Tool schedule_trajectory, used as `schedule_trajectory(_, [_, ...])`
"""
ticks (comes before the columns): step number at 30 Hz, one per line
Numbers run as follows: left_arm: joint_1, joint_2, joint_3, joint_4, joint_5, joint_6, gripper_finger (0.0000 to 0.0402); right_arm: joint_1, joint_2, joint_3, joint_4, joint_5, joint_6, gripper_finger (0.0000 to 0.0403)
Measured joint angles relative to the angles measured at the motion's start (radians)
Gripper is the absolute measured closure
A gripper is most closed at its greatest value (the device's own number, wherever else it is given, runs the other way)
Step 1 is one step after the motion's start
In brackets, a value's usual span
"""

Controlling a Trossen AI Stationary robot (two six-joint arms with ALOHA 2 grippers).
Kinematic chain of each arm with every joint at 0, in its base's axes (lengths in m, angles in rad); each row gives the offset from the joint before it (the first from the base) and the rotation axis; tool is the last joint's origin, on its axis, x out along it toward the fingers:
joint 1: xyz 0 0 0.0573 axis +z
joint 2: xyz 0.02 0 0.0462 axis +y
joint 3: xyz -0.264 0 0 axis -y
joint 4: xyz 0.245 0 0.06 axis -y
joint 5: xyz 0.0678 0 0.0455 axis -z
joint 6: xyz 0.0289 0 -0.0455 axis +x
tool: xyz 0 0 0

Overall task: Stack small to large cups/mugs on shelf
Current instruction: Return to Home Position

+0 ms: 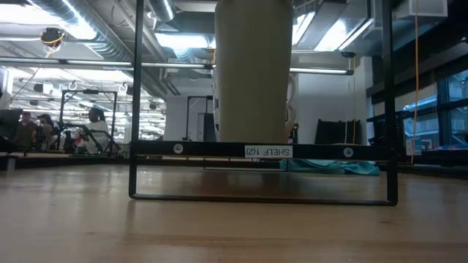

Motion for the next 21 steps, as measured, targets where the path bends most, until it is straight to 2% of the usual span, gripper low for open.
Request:
schedule_trajectory(4, [0.000,-0.086,-0.073,-0.006,-0.150,-0.015,0.0360,0.000,-0.124,-0.048,-0.122,0.104,-0.001,0.0386])
schedule_trajectory(9, [-0.015,-0.121,-0.087,-0.012,-0.212,-0.022,0.0360,0.000,-0.227,-0.092,-0.151,0.118,-0.019,0.0386])
schedule_trajectory(13, [-0.050,-0.129,-0.076,-0.075,-0.337,-0.005,0.0360,0.000,-0.325,-0.097,-0.267,0.137,-0.021,0.0386])
schedule_trajectory(17, [-0.092,-0.129,-0.074,-0.084,-0.429,0.003,0.0360,0.000,-0.322,-0.078,-0.353,0.165,-0.012,0.0386])
schedule_trajectory(21, [-0.145,-0.127,-0.073,-0.104,-0.517,-0.002,0.0360,-0.001,-0.326,-0.082,-0.345,0.202,-0.022,0.0386])
